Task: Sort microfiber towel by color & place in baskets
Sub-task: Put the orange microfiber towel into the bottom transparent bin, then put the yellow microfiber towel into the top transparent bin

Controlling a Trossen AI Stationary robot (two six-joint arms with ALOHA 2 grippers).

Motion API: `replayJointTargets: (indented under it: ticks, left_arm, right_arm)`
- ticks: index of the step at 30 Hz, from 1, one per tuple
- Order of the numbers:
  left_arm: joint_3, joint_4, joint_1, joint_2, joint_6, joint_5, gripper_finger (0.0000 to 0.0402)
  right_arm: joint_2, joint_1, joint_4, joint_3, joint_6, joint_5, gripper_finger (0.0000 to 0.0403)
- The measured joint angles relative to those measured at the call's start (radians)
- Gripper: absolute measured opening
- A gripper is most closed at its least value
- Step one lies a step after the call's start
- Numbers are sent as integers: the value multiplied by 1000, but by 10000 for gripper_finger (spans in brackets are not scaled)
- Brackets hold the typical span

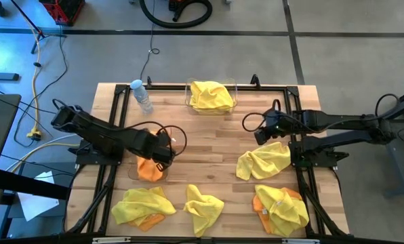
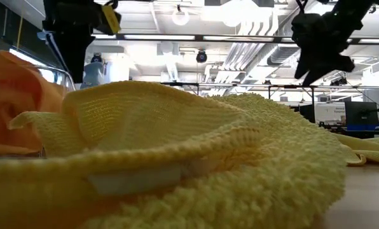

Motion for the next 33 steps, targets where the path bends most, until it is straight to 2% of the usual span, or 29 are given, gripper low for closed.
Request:
replayJointTargets:
  ticks: [6,13,22,27,33]
  left_arm:
    - [0,14,34,-81,154,-32,122]
    - [0,113,112,-162,350,-42,122]
    - [0,248,235,-189,574,55,122]
    - [0,289,275,-189,608,70,121]
    - [0,286,297,-189,609,102,121]
  right_arm:
    - [0,83,-59,0,183,41,151]
    - [35,196,-145,0,387,62,151]
    - [185,351,-162,0,581,16,151]
    - [276,438,-171,0,673,13,151]
    - [371,493,-165,0,704,1,151]
